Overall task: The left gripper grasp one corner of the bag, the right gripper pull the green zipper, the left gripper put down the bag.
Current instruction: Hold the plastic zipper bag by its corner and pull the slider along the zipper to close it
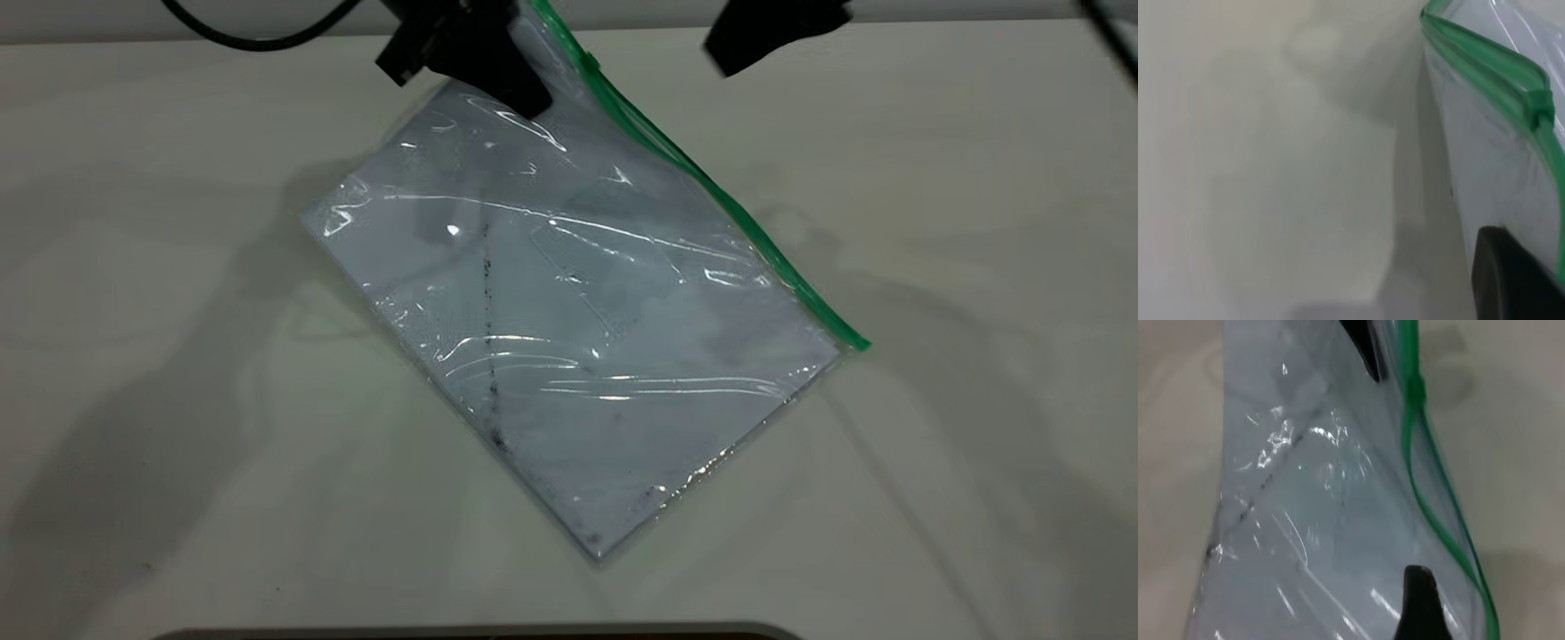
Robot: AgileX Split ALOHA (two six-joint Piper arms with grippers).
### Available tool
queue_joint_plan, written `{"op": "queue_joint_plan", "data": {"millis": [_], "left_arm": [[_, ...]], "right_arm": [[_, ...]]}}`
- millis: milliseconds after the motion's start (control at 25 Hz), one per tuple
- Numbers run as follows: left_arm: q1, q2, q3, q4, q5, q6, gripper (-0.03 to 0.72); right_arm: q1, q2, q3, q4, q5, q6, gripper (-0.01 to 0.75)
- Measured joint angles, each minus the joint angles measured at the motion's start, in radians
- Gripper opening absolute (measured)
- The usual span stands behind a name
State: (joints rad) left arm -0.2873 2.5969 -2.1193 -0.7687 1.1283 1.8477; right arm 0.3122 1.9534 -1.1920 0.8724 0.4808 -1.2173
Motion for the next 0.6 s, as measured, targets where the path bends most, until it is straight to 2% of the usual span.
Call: {"op": "queue_joint_plan", "data": {"millis": [400,600], "left_arm": [[-0.033,0.007,0.000,0.018,-0.115,0.055,0.053],[-0.063,0.007,0.000,-0.046,-0.160,0.097,0.053]], "right_arm": [[0.016,0.136,-0.110,0.196,0.023,-0.195,0.579],[0.016,0.165,-0.120,0.268,0.029,-0.269,0.579]]}}
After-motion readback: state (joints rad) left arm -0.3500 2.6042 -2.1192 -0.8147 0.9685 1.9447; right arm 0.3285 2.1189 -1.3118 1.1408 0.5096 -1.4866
